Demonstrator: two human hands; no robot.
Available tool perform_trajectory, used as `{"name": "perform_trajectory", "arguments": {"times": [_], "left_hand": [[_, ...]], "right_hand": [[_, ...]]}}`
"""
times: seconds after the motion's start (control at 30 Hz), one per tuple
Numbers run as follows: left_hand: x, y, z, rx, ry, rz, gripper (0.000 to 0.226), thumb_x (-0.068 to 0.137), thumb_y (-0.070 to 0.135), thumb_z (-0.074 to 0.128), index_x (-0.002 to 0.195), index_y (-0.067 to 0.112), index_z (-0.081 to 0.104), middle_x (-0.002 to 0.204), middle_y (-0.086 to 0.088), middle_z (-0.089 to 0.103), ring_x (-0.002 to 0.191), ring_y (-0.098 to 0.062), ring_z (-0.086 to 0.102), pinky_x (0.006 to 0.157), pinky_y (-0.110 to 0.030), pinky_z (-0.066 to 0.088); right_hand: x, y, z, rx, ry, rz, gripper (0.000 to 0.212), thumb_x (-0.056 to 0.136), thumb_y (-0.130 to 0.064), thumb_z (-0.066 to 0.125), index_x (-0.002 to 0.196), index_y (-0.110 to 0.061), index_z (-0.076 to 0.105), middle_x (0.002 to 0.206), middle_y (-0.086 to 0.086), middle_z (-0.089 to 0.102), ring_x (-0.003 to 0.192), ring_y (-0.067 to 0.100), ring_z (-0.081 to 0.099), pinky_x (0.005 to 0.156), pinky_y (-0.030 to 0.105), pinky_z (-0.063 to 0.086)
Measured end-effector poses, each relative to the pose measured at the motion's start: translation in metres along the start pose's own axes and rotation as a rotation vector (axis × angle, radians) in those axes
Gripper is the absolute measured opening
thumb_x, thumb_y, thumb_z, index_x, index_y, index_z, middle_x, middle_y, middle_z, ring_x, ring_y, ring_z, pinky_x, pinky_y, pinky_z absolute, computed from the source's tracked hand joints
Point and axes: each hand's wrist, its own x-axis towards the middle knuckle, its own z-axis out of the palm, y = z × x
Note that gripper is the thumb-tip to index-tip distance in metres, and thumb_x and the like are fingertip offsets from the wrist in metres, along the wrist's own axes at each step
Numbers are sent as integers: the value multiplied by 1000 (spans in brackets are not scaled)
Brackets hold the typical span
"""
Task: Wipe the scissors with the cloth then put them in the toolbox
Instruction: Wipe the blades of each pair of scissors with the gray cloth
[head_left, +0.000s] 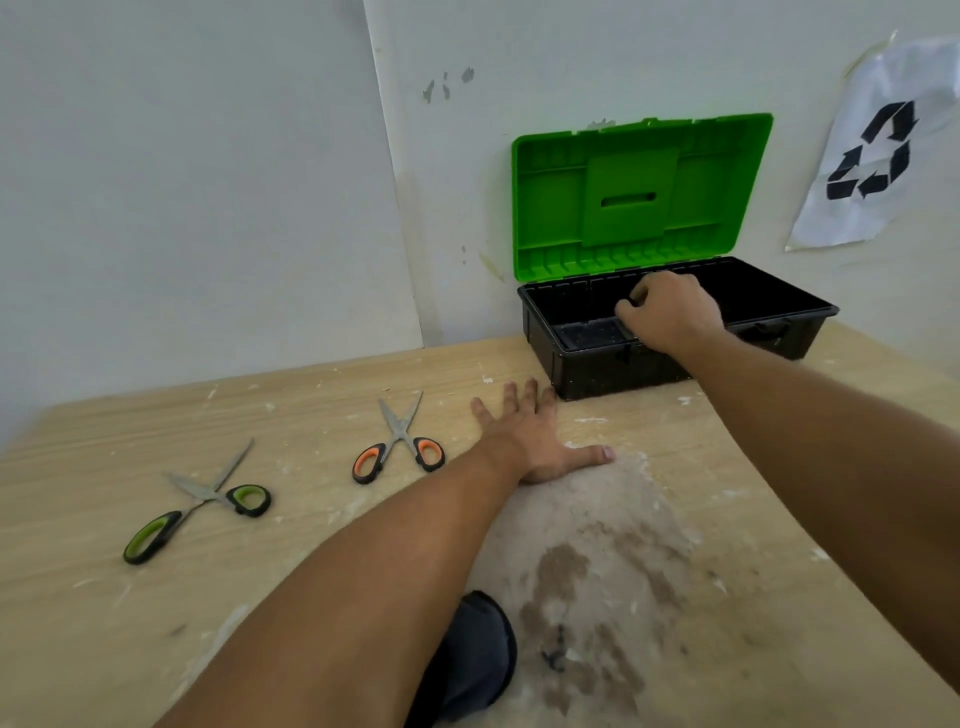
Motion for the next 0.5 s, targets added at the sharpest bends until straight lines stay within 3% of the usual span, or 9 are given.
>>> {"name": "perform_trajectory", "arguments": {"times": [0.1,0.17,0.2,0.23,0.27,0.33,0.43,0.5], "left_hand": [[-12,-3,-10,-159,34,24,110,75,92,29,159,22,13,168,-5,2,154,-28,-2,115,-68,-4],[-22,-10,-17,-417,150,59,79,90,71,44,149,19,41,156,-5,38,145,-26,31,115,-46,25],[-29,-15,-21,-520,226,92,60,93,58,52,138,18,54,139,-3,55,132,-23,47,101,-30,37],[-39,-21,-24,-575,297,126,41,95,47,58,123,18,64,118,2,64,115,-20,58,84,-20,41],[-50,-26,-27,-591,360,152,26,95,39,61,109,19,69,102,5,66,99,-17,62,72,-18,40],[-72,-41,-30,-600,455,173,13,94,27,62,89,17,68,82,4,66,79,-17,62,67,-23,43],[-106,-66,-28,-662,506,99,16,91,21,61,82,11,69,75,-2,69,76,-25,67,71,-35,51],[-129,-82,-23,-671,520,26,17,91,24,61,80,14,69,76,-1,70,73,-20,65,67,-31,50]], "right_hand": [[-44,-21,-9,174,144,-139,26,89,-34,62,105,-15,71,100,3,69,97,27,60,85,43,53],[-73,-36,-15,292,128,-196,18,90,-29,62,101,-17,70,96,-3,66,90,20,60,79,37,52],[-89,-44,-17,349,108,-215,11,90,-27,63,95,-19,69,89,-6,65,82,15,60,71,29,50],[-103,-53,-19,404,77,-223,7,90,-25,64,88,-20,68,82,-9,64,74,9,59,64,23,47],[-118,-62,-20,452,27,-222,9,89,-24,65,82,-20,67,75,-10,63,66,3,57,59,18,43],[-146,-79,-20,503,-126,-230,17,89,-23,68,72,-19,67,64,-11,61,53,-3,52,51,13,39],[-184,-104,-13,423,-411,-279,25,90,-33,67,72,-17,68,66,-3,66,52,0,52,51,20,43],[-206,-117,-8,408,-563,-277,28,91,-39,66,76,-16,71,73,-2,71,61,9,59,58,26,47]]}}
